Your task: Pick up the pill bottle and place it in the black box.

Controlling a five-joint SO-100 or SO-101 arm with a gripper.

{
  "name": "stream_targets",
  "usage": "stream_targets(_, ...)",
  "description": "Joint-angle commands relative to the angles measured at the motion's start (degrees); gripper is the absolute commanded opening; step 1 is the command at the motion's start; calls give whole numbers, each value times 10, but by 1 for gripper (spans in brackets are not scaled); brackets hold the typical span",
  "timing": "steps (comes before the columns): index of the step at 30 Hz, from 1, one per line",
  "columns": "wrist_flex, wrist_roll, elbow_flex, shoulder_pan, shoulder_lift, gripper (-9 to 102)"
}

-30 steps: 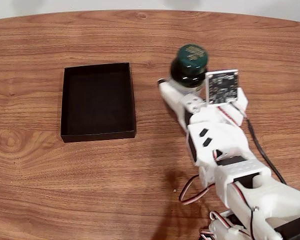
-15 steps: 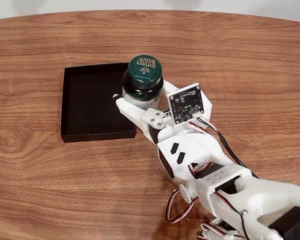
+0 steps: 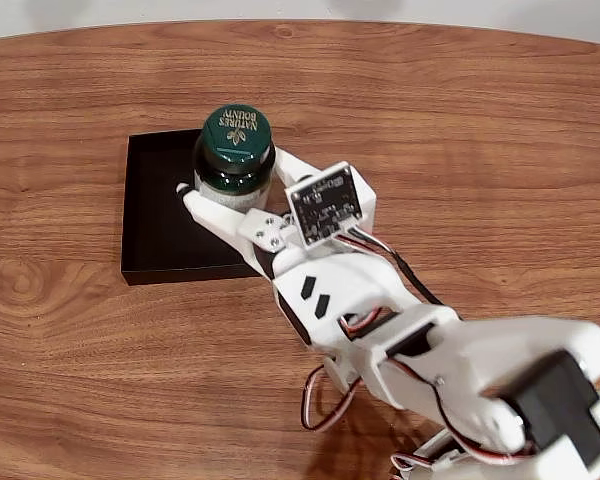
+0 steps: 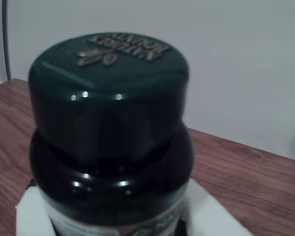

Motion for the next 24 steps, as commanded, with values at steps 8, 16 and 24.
stream_targets(8, -62, 19, -171, -22, -138, 19)
stream_targets(16, -89, 23, -237, -32, -242, 19)
stream_targets(24, -91, 12, -275, -28, -302, 20)
